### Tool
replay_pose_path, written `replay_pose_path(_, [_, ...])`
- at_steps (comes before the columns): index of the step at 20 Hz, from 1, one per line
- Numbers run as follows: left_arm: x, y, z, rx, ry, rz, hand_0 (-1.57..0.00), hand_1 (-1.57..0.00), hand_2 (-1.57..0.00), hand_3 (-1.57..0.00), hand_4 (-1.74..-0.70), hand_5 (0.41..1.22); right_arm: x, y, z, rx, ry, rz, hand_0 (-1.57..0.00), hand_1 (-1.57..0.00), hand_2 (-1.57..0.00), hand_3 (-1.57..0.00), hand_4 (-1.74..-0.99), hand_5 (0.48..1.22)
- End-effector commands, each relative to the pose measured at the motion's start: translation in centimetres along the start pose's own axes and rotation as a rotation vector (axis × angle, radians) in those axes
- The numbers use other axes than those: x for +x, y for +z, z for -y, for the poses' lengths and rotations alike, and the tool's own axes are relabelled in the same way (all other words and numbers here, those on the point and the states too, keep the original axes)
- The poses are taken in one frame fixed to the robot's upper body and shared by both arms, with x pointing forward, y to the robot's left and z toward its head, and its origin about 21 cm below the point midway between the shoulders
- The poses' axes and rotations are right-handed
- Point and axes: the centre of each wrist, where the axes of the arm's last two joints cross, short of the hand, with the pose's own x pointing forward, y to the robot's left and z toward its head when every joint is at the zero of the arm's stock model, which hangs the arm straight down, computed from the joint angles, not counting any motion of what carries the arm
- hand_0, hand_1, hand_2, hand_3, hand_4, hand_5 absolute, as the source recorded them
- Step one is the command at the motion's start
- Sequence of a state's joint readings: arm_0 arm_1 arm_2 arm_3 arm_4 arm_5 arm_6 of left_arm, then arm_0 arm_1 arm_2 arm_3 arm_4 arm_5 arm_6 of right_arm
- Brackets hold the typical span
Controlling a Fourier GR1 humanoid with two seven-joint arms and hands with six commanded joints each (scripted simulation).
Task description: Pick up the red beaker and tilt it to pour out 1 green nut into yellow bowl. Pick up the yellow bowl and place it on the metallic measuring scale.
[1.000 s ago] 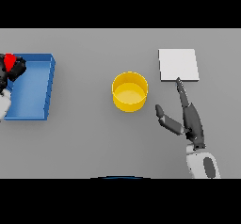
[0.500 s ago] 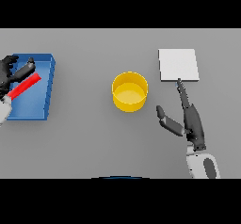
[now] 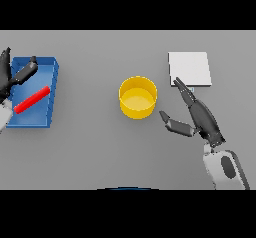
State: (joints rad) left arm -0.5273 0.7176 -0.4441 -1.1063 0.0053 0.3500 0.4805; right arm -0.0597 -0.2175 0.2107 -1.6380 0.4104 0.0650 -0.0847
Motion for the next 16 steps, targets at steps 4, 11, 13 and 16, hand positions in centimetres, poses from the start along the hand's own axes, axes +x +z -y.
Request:
replay_pose_path(4, [0.1,0.4,0.9,-0.011,-0.005,0.012,-0.02,-0.01,-0.01,-0.01,-0.74,0.673,1.2,-2.7,1.0,0.198,0.265,0.062,0.00,0.00,0.00,0.00,-1.151,0.672])
replay_pose_path(11, [0.1,0.4,0.5,-0.006,-0.013,0.010,0.00,0.00,0.00,0.00,-0.74,0.699,3.1,-7.3,1.4,0.506,0.642,0.195,0.00,0.00,0.00,0.00,-1.226,0.692])
replay_pose_path(13, [-0.2,0.3,0.3,-0.005,-0.020,0.005,0.00,0.00,0.00,0.00,-0.74,0.702,3.3,-8.0,0.9,0.582,0.731,0.213,0.00,0.00,0.00,0.00,-1.223,0.703])
replay_pose_path(16, [-0.1,0.5,0.0,-0.004,-0.025,0.005,0.00,0.00,0.00,0.00,-0.75,0.706,3.7,-9.4,0.5,0.660,0.812,0.219,0.00,0.00,0.00,0.00,-1.213,0.714])
